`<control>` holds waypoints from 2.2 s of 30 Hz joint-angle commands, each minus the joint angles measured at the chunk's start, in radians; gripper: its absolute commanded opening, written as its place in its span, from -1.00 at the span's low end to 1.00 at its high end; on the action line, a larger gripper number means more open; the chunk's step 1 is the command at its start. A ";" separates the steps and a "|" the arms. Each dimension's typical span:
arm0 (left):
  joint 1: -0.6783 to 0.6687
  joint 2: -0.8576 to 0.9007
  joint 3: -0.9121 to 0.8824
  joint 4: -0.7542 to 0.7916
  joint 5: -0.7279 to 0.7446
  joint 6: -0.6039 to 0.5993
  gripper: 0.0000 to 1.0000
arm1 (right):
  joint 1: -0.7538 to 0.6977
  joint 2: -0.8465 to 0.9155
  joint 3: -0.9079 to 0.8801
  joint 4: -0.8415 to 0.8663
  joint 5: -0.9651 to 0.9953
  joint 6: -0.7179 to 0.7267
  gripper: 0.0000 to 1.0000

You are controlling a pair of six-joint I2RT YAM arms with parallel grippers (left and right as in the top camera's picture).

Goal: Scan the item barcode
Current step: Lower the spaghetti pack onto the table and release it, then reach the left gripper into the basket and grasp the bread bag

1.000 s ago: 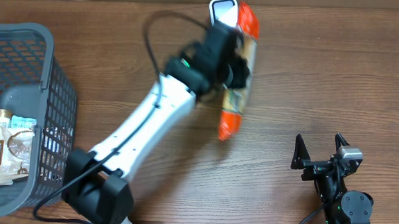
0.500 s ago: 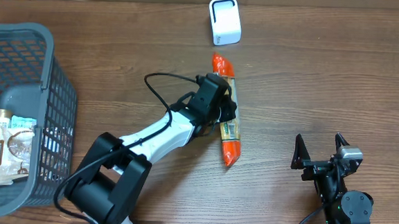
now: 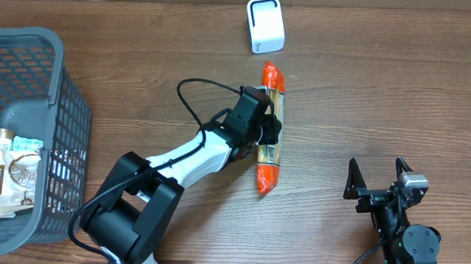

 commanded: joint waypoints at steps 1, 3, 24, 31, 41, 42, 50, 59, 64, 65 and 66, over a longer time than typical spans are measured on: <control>0.030 -0.002 0.020 0.012 -0.030 0.111 0.41 | 0.006 0.000 -0.010 0.005 0.011 -0.006 1.00; 0.043 -0.005 0.025 0.011 -0.026 0.141 0.59 | 0.007 0.000 -0.010 0.005 0.011 -0.006 1.00; 0.373 -0.364 0.623 -0.894 -0.089 0.320 0.58 | 0.007 0.000 -0.010 0.005 0.011 -0.006 1.00; 0.695 -0.475 0.760 -1.151 -0.109 0.255 0.62 | 0.007 0.000 -0.010 0.005 0.011 -0.006 1.00; 1.245 -0.468 0.649 -1.244 -0.108 0.093 0.72 | 0.006 0.000 -0.010 0.005 0.011 -0.006 1.00; 1.291 -0.466 0.608 -1.234 -0.108 0.078 0.71 | 0.006 0.000 -0.010 0.006 0.011 -0.006 1.00; 1.500 -0.466 0.278 -1.068 0.034 0.068 0.70 | 0.007 0.000 -0.010 0.005 0.011 -0.006 1.00; 1.569 -0.466 0.048 -0.904 -0.107 0.058 0.76 | 0.007 0.000 -0.010 0.005 0.011 -0.006 1.00; 1.569 -0.460 -0.006 -0.830 -0.141 0.059 0.79 | 0.006 0.000 -0.010 0.005 0.011 -0.006 1.00; 1.569 -0.458 -0.014 -0.822 -0.154 0.058 0.80 | 0.006 0.000 -0.010 0.005 0.011 -0.006 1.00; 1.569 -0.457 -0.025 -0.810 -0.170 0.058 0.81 | 0.006 0.000 -0.010 0.005 0.011 -0.006 1.00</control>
